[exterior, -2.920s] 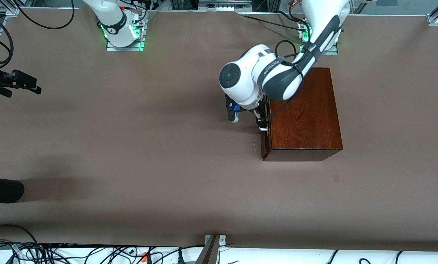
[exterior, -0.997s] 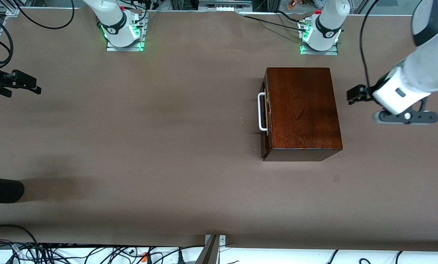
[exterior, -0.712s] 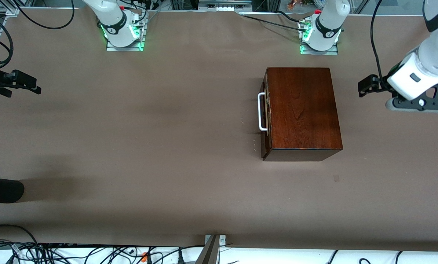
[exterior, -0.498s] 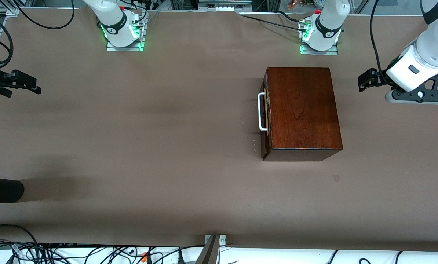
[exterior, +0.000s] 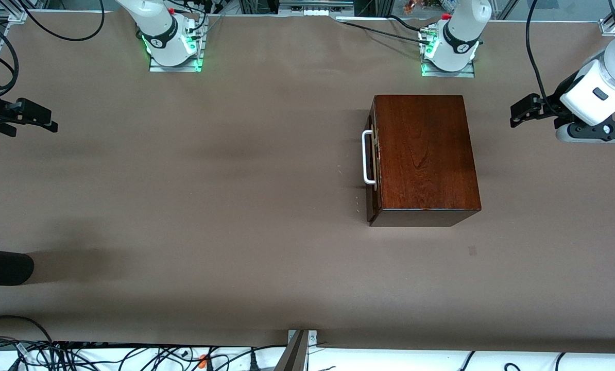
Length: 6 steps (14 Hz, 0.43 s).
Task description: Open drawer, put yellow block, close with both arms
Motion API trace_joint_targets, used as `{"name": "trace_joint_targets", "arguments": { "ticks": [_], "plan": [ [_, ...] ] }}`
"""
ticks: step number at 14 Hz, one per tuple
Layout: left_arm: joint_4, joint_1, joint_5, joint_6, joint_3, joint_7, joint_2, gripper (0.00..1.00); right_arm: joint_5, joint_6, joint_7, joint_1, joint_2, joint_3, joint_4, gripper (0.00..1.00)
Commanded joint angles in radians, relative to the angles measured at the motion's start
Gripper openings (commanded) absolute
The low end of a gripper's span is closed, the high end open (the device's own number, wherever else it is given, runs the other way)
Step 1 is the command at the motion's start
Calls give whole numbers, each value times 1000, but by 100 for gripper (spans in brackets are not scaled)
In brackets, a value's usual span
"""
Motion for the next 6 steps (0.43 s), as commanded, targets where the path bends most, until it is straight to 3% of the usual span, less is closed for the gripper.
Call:
{"name": "trace_joint_targets", "arguments": {
  "ticks": [1, 6],
  "plan": [
    [-19, 7, -32, 13, -1, 13, -26, 100, -1, 5, -15, -9, -22, 4, -23, 100],
    [-19, 7, -28, 14, -7, 10, -26, 100, -1, 5, -15, -9, -22, 4, -23, 100]
  ]
}}
